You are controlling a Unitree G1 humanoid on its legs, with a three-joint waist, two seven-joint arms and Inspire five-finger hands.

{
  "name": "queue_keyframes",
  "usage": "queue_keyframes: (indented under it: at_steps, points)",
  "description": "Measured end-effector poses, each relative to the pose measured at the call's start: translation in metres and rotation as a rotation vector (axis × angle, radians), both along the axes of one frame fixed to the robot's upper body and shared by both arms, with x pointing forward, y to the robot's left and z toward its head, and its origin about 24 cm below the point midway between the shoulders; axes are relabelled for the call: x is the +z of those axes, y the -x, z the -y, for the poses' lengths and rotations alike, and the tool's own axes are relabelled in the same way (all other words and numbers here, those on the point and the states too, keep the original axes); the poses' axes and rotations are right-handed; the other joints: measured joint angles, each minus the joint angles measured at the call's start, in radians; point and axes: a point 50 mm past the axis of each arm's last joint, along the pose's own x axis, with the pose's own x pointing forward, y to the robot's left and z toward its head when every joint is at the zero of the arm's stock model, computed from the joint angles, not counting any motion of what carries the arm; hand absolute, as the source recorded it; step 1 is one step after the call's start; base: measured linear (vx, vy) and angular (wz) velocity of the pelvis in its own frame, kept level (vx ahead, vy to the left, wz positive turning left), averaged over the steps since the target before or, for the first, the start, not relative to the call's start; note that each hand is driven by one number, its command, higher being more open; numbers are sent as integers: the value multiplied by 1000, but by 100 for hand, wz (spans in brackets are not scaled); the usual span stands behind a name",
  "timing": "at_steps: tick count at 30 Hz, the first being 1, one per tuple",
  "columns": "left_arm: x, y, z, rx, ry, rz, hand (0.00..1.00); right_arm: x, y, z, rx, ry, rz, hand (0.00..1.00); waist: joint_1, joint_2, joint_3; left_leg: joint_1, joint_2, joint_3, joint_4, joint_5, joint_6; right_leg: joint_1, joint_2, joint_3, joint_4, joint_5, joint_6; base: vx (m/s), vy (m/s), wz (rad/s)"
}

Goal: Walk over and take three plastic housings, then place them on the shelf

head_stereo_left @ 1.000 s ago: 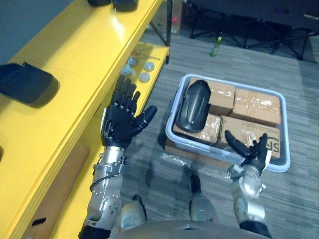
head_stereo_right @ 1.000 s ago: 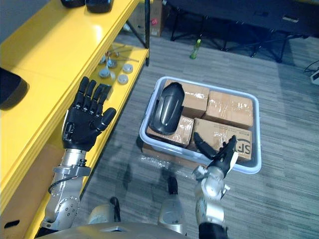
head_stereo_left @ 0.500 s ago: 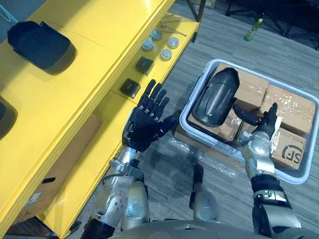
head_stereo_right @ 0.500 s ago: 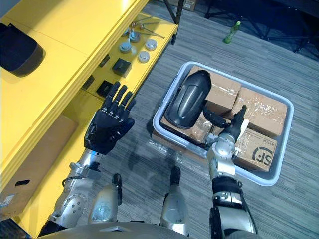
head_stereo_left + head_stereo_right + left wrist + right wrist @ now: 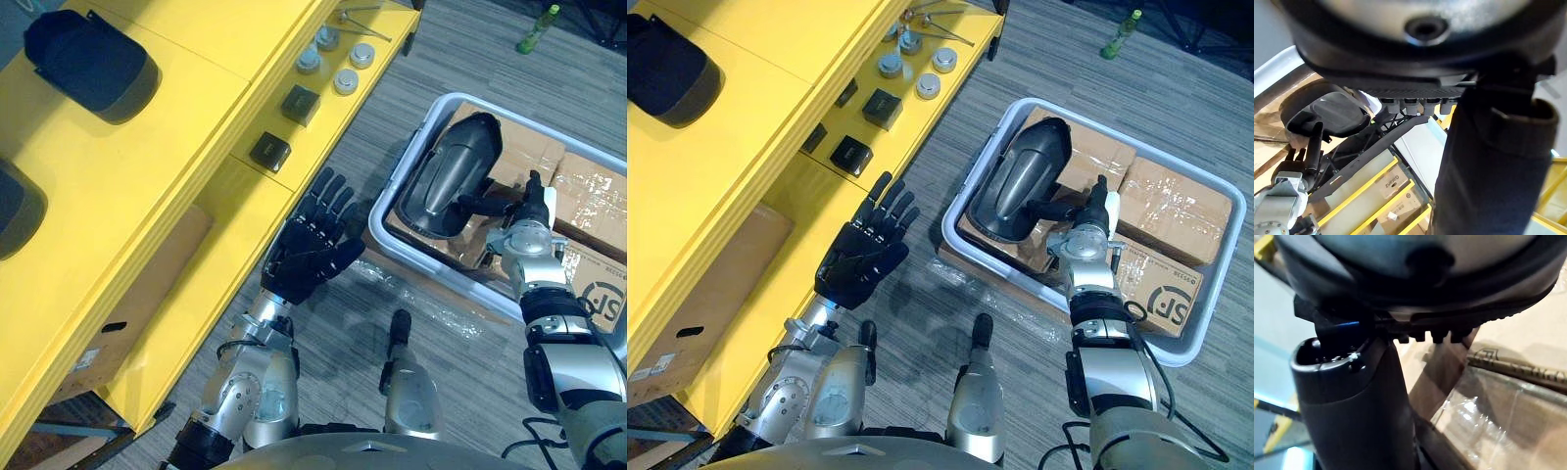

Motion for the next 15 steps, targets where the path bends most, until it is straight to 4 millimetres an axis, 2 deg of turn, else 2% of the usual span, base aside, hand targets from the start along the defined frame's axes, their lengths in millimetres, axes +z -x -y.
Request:
queue_keyframes:
  at_steps: [7, 12, 15]
  points:
    - [-13, 7, -6, 5, 12, -82, 100, 10, 4, 29, 131, 336, -409, 0, 21, -4, 2, 22, 0, -27, -36, 37, -5, 17, -2, -36, 31, -17, -12, -62, -10, 12]
    - [-24, 16, -9, -7, -14, -144, 100, 10, 7, 38, 136, 347, -564, 0, 35, -5, 3, 60, 6, -33, -121, 93, -9, 31, -2, -67, 29, -26, -21, -33, -41, 15]
    - [-31, 22, -12, -8, -27, -187, 100, 7, 13, 45, 94, 316, -585, 0, 44, -5, 3, 97, 7, -32, -169, 123, -18, 48, -2, -75, 24, -21, -15, 22, -20, 6]
